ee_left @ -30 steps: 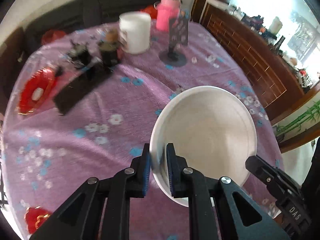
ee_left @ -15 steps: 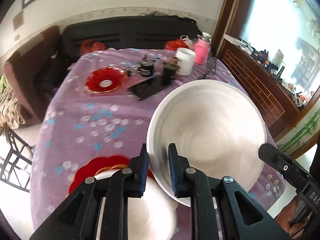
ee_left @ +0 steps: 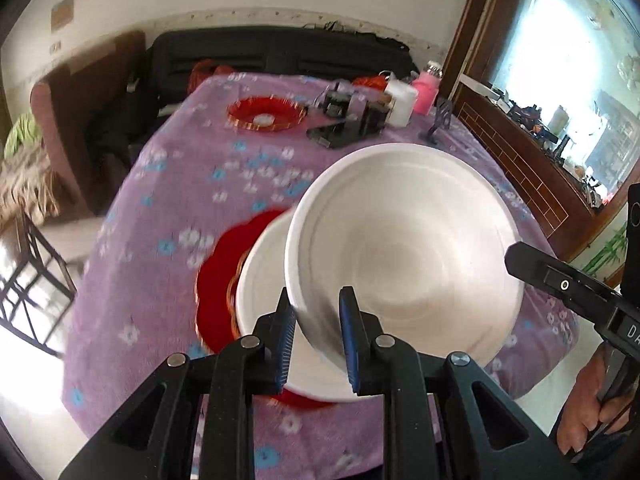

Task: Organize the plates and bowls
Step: 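Lower the white bowl onto the bowls on the red plate stack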

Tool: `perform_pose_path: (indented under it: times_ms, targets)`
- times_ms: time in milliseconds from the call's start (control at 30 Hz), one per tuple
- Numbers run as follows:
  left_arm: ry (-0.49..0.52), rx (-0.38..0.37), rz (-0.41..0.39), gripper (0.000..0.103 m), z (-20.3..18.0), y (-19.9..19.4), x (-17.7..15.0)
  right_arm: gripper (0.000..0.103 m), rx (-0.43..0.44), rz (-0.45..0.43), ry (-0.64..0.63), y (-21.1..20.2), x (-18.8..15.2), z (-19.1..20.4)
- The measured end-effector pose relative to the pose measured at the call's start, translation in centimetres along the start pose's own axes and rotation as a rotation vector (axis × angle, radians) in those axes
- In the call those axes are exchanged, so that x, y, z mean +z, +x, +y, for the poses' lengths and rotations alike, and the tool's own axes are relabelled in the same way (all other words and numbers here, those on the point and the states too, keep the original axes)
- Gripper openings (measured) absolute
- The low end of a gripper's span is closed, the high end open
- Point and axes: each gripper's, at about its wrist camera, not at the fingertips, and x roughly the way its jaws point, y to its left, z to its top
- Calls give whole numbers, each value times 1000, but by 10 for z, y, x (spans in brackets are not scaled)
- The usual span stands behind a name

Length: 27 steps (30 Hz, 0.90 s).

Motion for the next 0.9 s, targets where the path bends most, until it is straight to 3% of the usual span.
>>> perform_pose_path:
  times_ms: [133,333,633,900]
  targets:
    - [-40,-24,24,20,17,14,-14,12,-18,53,0,18,-13,1]
    - [-40,-14,-3,20,27,20,-17,12,-61,77,-8,35,-17,1]
    - [-54,-3,-27,20,44,15,-21,14,-31,134,6,53,-22,4]
    - [-56,33,-62,30,52,11,-24,14,-49,111,-26,45,-24,6]
